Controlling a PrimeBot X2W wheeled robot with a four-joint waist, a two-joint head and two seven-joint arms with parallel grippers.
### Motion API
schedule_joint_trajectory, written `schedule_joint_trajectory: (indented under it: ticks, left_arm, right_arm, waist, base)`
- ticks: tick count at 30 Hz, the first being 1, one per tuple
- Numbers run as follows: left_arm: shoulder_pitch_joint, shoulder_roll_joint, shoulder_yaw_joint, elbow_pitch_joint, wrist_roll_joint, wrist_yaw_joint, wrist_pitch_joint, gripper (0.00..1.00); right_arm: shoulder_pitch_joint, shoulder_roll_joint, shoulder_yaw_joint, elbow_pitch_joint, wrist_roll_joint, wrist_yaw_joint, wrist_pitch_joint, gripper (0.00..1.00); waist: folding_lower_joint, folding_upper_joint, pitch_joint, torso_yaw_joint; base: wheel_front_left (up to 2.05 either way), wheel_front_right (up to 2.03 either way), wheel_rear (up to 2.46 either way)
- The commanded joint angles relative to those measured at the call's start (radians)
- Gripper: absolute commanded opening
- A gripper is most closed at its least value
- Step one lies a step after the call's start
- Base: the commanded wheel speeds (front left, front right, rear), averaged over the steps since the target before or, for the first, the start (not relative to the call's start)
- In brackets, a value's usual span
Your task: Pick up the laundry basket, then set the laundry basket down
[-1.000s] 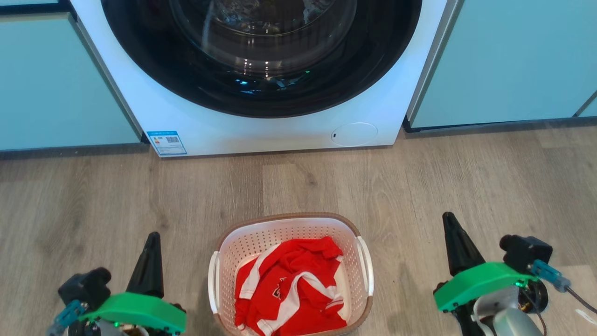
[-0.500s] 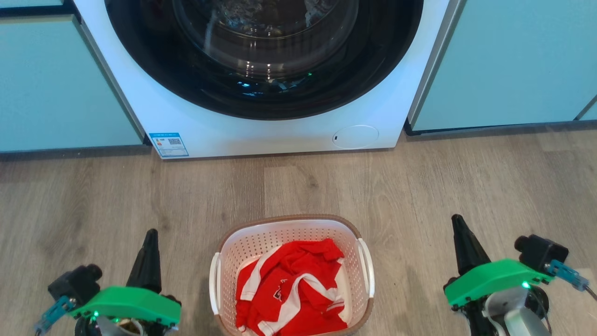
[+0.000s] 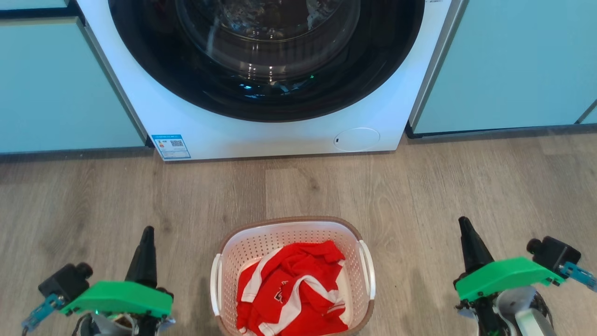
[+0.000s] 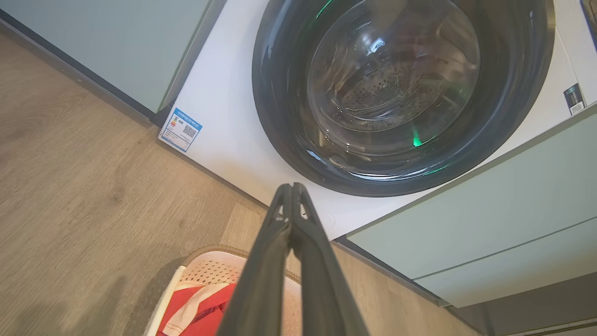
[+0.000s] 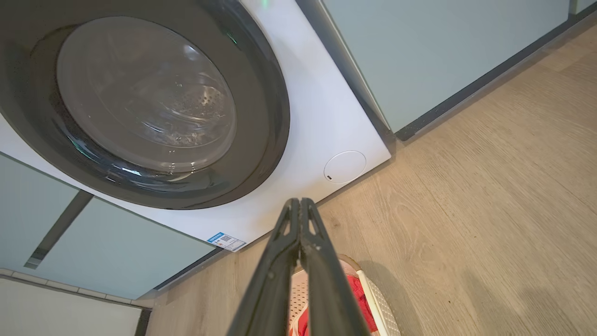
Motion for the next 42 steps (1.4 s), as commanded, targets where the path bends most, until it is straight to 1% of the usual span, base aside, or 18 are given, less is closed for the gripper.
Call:
schedule_joint_trajectory:
  ticks: [1,42]
  left_arm:
    - [-0.048,0.015,0.026,-0.024,-0.024,-0.006,0.004,0.00]
    - [-0.111,0.016,0.077,0.021,-0.467,-0.017,0.119,0.00]
  right_arm:
    - [-0.051,-0.014,-0.003,-0.027,0.025,0.003,0.007,0.00]
    - [-0.072,-0.015,-0.088,-0.008,0.465,0.005,0.118,0.00]
  waist:
    - [-0.0001,0.0000,-0.001,0.000]
    - [-0.0001,0.0000,-0.024,0.015]
  base:
    - [0.00,0.00,0.00]
    - [0.00,0.00,0.00]
